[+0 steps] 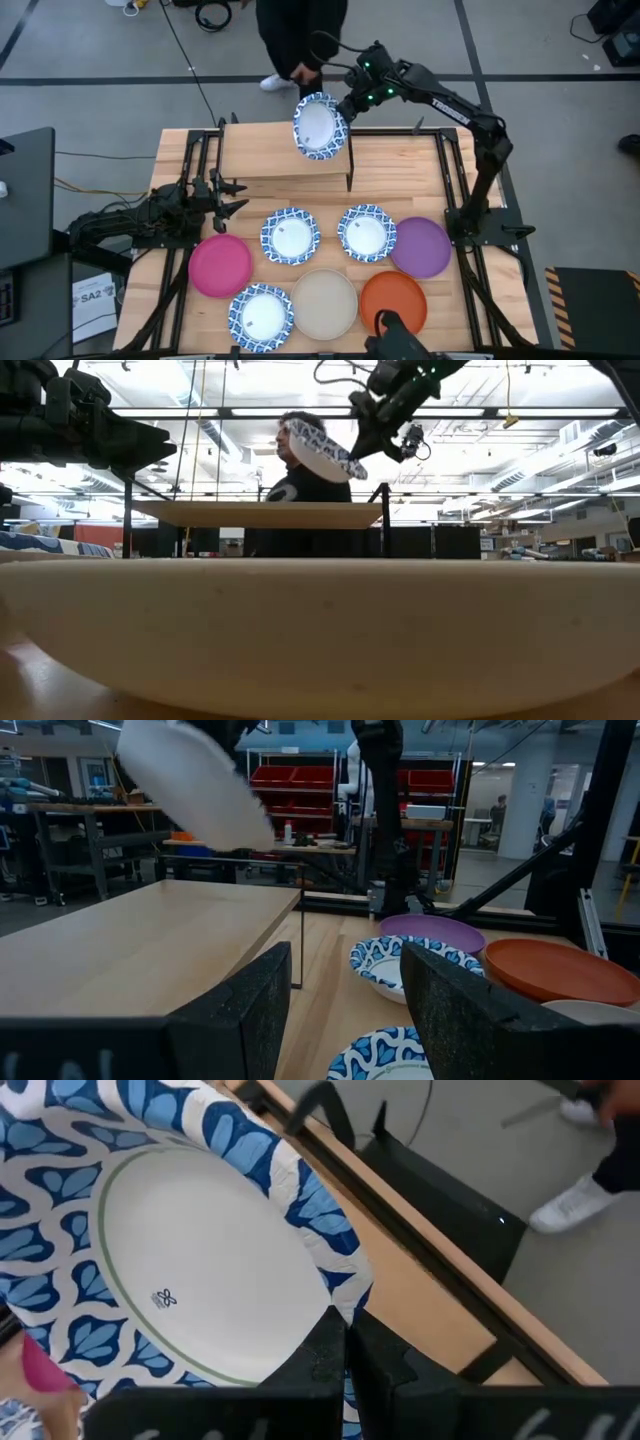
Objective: Place and stack plates onto a shelf
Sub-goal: Put the top right white patterned bowl on the shelf
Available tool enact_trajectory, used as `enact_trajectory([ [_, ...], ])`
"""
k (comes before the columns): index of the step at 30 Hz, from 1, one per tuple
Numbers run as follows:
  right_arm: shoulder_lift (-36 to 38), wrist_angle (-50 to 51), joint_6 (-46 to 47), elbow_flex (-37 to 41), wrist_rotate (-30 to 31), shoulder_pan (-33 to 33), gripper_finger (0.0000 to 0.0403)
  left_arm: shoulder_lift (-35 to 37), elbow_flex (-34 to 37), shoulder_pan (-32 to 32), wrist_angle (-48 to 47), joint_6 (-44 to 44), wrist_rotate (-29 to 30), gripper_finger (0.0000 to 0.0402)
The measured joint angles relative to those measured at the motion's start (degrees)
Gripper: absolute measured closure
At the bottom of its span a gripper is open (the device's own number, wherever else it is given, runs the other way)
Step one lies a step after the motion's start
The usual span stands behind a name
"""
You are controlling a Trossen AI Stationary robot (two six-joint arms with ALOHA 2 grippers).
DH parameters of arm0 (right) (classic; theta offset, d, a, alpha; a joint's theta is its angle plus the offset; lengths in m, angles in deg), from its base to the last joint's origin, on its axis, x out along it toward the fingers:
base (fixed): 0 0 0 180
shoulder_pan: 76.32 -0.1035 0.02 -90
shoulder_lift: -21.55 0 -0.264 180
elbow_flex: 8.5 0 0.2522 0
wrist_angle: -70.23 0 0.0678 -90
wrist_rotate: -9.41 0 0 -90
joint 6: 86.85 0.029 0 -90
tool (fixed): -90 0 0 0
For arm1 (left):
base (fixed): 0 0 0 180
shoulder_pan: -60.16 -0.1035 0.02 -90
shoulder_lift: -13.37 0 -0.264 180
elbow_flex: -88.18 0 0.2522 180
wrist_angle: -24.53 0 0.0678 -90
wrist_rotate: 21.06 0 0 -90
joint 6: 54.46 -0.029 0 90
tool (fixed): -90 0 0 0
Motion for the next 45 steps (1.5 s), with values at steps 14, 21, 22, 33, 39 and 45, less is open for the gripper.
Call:
enact_trajectory([
  [14, -5.2, 3.7, 0.1, 0.0, -1.4, 1.4, 0.0391, 0.0, 0.0, 0.0, 0.0, 0.0, 0.0, 0.0205],
  [21, -4.9, 4.9, 0.1, 0.0, -1.4, 1.5, 0.0382, 0.0, 0.0, 0.0, 0.0, 0.0, 0.0, 0.0205],
  [22, -4.9, 5.4, 0.1, 0.0, -1.4, 1.5, 0.0381, 0.0, 0.0, 0.0, 0.0, 0.0, 0.0, 0.0205],
  [33, -5.0, 6.5, -0.1, 0.0, -0.8, 1.5, 0.0376, 0.0, 0.0, 0.0, 0.0, 0.0, 0.0, 0.0205],
  [39, -5.0, 6.5, -0.2, 0.0, -0.8, 1.5, 0.0364, 0.0, 0.0, 0.0, 0.0, 0.0, 0.0, 0.0205],
  [45, -5.0, 6.5, -0.3, 0.0, -0.8, 1.5, 0.0339, 0.0, 0.0, 0.0, 0.0, 0.0, 0.0, 0.0205],
])
